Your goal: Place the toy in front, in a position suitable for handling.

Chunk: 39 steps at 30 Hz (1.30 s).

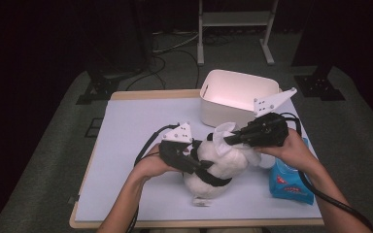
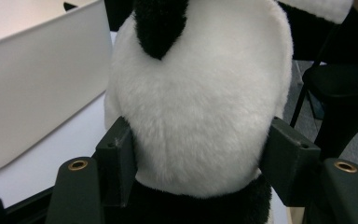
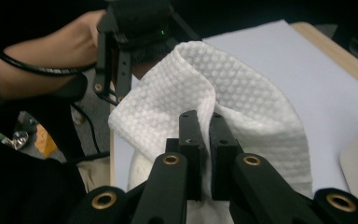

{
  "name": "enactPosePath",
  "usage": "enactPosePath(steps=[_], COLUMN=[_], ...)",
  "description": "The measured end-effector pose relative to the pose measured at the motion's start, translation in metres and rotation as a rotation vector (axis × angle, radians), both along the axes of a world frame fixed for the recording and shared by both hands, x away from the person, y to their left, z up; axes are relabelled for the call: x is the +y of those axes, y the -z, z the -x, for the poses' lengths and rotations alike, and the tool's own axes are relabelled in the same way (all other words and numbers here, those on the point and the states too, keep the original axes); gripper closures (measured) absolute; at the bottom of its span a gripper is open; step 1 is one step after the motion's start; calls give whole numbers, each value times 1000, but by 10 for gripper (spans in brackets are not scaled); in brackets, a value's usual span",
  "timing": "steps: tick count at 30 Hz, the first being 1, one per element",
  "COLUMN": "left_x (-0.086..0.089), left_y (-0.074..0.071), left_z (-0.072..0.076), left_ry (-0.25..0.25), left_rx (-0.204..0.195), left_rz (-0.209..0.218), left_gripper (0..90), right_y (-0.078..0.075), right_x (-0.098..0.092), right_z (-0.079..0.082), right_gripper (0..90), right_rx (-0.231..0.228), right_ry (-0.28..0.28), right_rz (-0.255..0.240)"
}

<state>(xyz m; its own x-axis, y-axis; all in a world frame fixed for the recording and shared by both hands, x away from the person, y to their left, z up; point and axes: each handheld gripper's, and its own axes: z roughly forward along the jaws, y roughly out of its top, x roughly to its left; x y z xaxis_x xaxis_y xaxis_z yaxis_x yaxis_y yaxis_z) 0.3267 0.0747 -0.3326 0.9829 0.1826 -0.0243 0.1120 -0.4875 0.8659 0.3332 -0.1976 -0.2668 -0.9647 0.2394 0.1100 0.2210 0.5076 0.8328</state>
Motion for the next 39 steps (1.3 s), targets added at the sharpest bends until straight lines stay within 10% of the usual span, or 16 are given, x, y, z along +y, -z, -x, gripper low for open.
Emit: enactPosePath(steps=[39], left_x=[-5], left_y=[13], left_z=[0], left_ry=[-11], left_rx=[34], left_rz=[-27], left_gripper=[226], right_y=[17], right_x=[-32], right_z=[-1], right_gripper=[859], right_rx=[29], right_ry=[67], right_rz=[45])
